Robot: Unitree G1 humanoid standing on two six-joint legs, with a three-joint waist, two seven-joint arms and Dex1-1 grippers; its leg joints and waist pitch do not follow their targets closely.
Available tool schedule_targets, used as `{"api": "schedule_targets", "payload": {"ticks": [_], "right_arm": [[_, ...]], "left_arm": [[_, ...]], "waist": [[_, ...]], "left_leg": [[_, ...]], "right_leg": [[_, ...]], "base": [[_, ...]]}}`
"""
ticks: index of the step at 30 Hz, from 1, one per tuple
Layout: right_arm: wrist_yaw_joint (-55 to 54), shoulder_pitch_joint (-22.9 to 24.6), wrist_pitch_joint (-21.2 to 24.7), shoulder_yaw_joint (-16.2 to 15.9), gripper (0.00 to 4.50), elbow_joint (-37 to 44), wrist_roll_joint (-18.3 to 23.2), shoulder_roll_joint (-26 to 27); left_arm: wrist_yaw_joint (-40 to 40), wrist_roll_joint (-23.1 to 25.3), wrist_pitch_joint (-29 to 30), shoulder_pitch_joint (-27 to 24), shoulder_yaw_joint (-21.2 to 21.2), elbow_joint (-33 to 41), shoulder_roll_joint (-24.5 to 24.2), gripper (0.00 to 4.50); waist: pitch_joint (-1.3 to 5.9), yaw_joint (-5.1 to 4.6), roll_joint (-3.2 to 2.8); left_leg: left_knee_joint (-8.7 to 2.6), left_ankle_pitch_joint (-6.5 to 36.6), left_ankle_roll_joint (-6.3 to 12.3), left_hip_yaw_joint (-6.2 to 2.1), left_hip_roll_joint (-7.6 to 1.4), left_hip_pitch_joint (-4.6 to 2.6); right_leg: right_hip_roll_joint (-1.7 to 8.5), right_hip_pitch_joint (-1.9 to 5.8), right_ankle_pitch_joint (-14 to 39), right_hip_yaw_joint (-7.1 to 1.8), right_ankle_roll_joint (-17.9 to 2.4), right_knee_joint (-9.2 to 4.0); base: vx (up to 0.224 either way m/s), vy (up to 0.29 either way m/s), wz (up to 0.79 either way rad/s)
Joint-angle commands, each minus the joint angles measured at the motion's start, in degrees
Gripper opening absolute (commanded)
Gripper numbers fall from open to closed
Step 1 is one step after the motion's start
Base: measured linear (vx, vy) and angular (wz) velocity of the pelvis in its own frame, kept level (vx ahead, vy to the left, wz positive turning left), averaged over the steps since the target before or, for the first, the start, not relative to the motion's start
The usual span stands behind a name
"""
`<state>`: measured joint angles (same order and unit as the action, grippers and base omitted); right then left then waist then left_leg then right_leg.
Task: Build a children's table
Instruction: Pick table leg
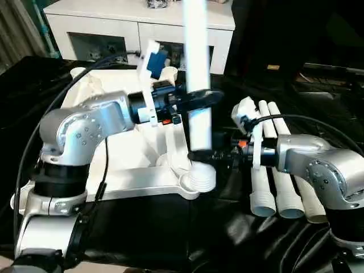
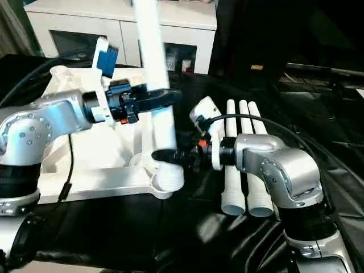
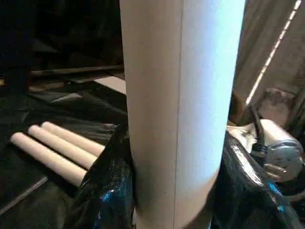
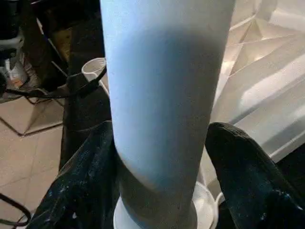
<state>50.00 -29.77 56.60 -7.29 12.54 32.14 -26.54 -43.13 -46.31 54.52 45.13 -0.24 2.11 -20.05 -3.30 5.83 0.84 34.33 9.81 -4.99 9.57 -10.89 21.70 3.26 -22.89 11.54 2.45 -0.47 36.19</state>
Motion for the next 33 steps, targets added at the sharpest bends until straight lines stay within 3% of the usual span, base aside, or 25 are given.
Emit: {"api": "schedule_targets", "payload": {"ticks": [1,10,11,16,25,26,31,32,33], "right_arm": [[0.44,0.45,1.19,-0.37,3.00,1.53,1.23,-0.55],[0.44,0.66,1.74,-0.80,3.00,1.80,2.36,0.16],[0.30,0.74,1.90,-0.75,2.73,1.84,2.60,0.44],[-0.04,0.95,1.96,-1.01,2.32,1.89,2.89,0.59],[-0.83,0.82,1.74,-0.83,1.90,1.40,2.87,1.21],[-1.04,0.83,1.64,-0.74,1.88,1.37,2.81,1.43],[-3.02,1.31,1.00,0.38,1.86,1.23,2.82,3.17],[-4.64,1.61,0.61,1.49,1.86,1.05,2.87,4.31],[-4.78,1.64,0.57,1.60,1.86,1.03,2.87,4.41]], "left_arm": [[-1.31,0.23,-0.79,1.17,-0.43,0.06,-0.36,1.79],[-3.62,0.44,-1.43,0.86,-1.21,0.09,-0.40,1.79],[-3.77,0.58,-1.48,0.76,-1.22,0.07,-0.45,1.79],[-4.07,0.80,-1.49,0.65,-1.13,0.06,-0.56,1.79],[-4.15,2.12,-2.81,0.72,-1.43,-0.33,-0.96,1.79],[-4.36,2.67,-3.28,0.55,-1.81,-0.02,-1.24,2.35],[-4.36,0.00,-1.84,-0.79,-0.01,1.36,-0.41,2.85],[-2.72,-1.72,-4.00,-1.31,3.17,1.24,2.02,2.85],[-2.56,-1.90,-4.17,-1.35,3.47,1.21,2.24,2.92]], "waist": [[4.15,0.21,-0.50],[4.17,0.34,-0.36],[4.20,0.37,-0.35],[4.24,0.46,-0.32],[4.29,0.73,-0.48],[4.32,0.77,-0.55],[4.37,0.74,-0.94],[4.36,0.75,-1.14],[4.24,0.61,-0.88]], "left_leg": [[-3.46,6.66,-0.70,-0.32,-1.41,-0.70],[-3.42,7.09,-0.71,-0.28,-1.49,-0.75],[-3.43,6.82,-0.70,-0.30,-1.50,-0.72],[-3.38,6.41,-0.68,-0.29,-1.49,-0.71],[-3.38,6.64,-0.97,-0.33,-1.48,-0.75],[-3.38,6.51,-0.99,-0.36,-1.51,-0.78],[-3.39,6.92,-1.49,-0.43,-1.49,-0.79],[-3.38,7.15,-1.59,-0.47,-1.46,-0.76],[-3.40,7.23,-1.59,-0.33,-1.48,-0.63]], "right_leg": [[3.62,3.61,2.05,-2.37,-11.52,-3.67],[3.71,3.54,3.33,-2.38,-11.51,-3.70],[3.71,3.56,3.10,-2.37,-11.48,-3.65],[3.70,3.55,2.41,-2.37,-11.46,-3.56],[3.68,3.53,2.18,-2.34,-11.32,-3.52],[3.70,3.52,1.94,-2.35,-11.31,-3.50],[3.70,3.52,1.49,-2.29,-11.67,-3.38],[3.71,3.51,1.52,-2.27,-11.73,-3.40],[3.75,3.59,1.36,-2.33,-12.11,-3.55]], "base": [[0.000,0.000,0.00],[0.000,0.000,0.00],[0.000,0.000,0.00],[0.000,0.000,0.00],[0.000,0.000,0.00],[0.000,0.000,0.00],[0.000,0.000,0.00],[0.000,0.000,0.00],[0.000,0.000,0.00]]}}
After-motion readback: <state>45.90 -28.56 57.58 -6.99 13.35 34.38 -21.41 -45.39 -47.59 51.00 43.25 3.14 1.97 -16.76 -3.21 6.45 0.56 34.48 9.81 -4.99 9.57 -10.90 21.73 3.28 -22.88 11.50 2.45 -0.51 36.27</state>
